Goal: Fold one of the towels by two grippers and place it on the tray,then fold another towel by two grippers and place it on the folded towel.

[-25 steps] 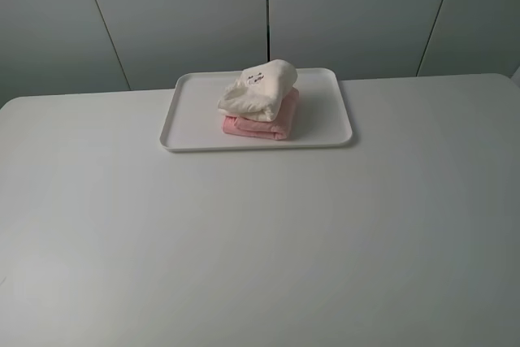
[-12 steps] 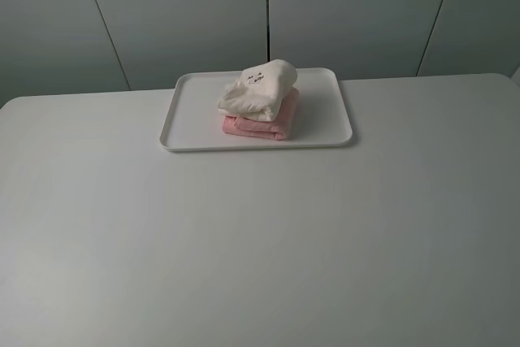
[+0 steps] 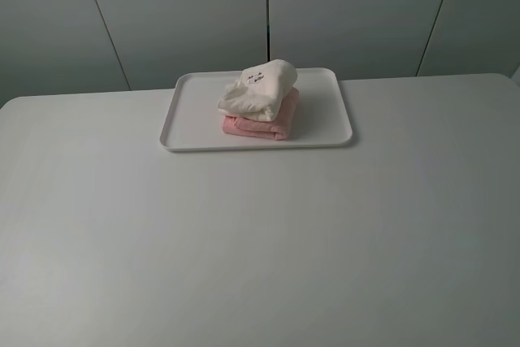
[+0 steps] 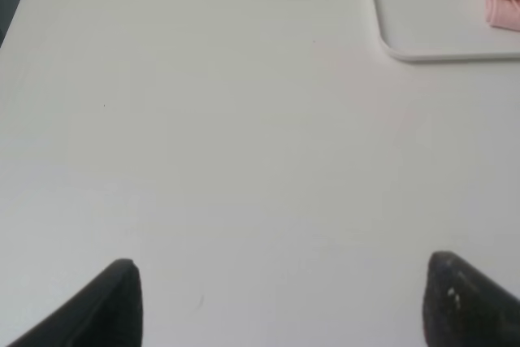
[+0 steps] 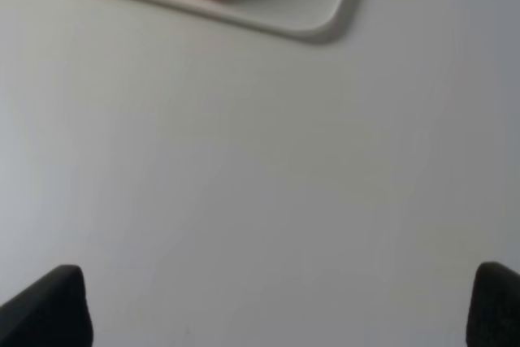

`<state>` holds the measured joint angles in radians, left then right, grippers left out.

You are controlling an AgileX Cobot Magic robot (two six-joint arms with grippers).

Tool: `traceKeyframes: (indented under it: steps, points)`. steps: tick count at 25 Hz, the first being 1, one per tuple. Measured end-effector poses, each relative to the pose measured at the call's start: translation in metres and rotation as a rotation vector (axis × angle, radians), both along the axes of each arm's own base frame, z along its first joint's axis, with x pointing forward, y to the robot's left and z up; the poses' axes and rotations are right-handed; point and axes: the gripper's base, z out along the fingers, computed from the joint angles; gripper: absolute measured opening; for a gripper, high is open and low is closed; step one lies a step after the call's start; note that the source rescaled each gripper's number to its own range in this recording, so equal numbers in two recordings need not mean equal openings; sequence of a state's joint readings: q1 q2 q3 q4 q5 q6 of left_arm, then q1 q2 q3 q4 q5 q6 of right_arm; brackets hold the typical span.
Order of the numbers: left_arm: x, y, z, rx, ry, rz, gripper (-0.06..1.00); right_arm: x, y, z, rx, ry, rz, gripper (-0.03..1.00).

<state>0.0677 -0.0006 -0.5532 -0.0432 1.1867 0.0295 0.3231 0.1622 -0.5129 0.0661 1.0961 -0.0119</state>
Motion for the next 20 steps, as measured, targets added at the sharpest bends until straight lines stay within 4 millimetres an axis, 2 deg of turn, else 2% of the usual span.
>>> traceKeyframes:
  steps: [5,20]
  points:
    - [0.001,0.000,0.001,-0.011,-0.018,0.007,0.96,-0.023,-0.008,0.001,0.051,-0.147,0.001,1.00]
    - [0.008,0.004,0.003,0.023,-0.089,0.037,0.96,-0.024,-0.008,0.001,0.049,-0.152,0.005,1.00]
